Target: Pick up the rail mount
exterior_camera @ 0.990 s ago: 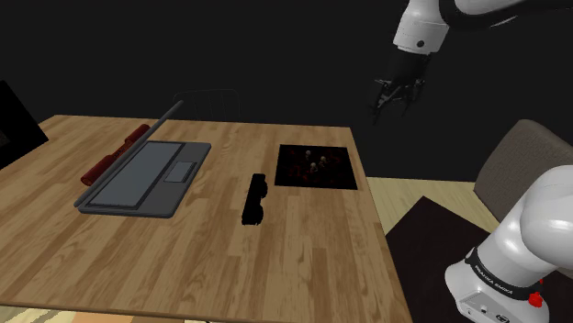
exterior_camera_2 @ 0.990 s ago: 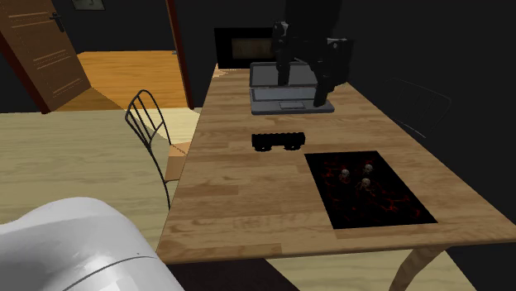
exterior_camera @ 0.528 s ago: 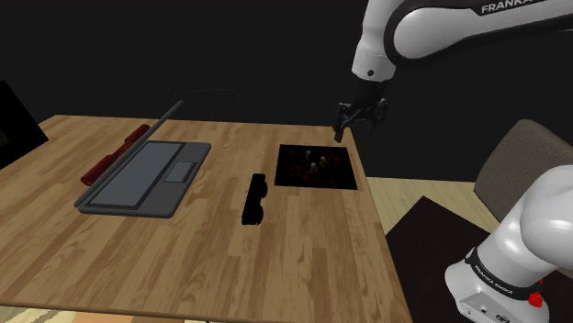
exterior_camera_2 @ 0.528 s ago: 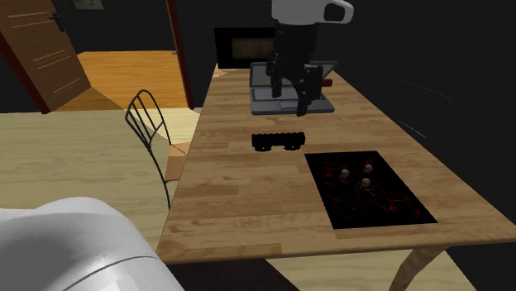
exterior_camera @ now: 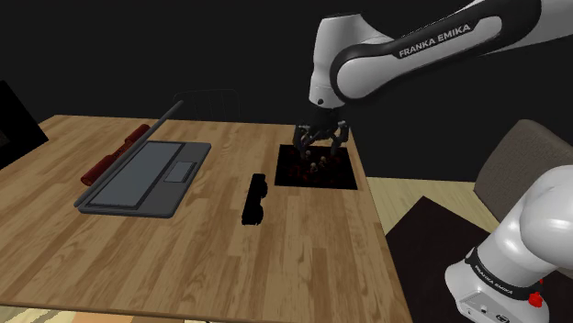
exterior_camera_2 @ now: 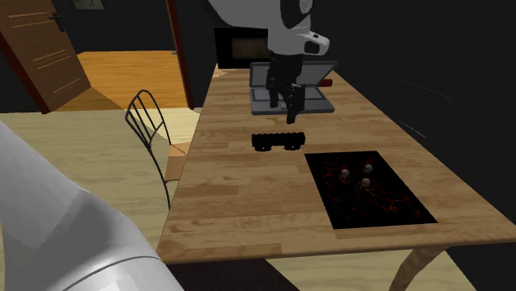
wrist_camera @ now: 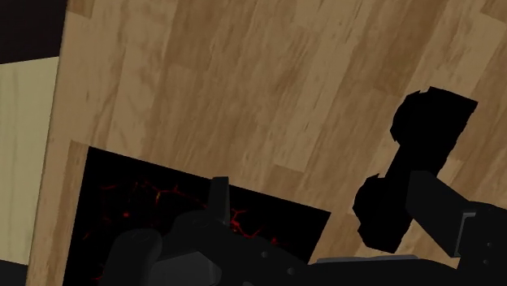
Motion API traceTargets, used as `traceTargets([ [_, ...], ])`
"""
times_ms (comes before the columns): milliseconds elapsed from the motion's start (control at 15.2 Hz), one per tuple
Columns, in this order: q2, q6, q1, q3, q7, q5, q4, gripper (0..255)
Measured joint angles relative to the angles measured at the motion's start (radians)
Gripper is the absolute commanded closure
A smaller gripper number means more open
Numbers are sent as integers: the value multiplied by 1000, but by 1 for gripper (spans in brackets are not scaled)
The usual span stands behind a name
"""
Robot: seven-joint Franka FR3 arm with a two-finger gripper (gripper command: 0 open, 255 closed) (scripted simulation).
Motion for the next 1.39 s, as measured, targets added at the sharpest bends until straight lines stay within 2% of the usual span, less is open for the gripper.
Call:
traceTargets([
  [396,244,69,17,43,191,-103,144,0],
  [594,374,90,34,35,268,-162,233,0],
  [990,631,89,113,2,421,-254,456,0],
  [1386,881,37,188,-44,508,-296,734,0],
])
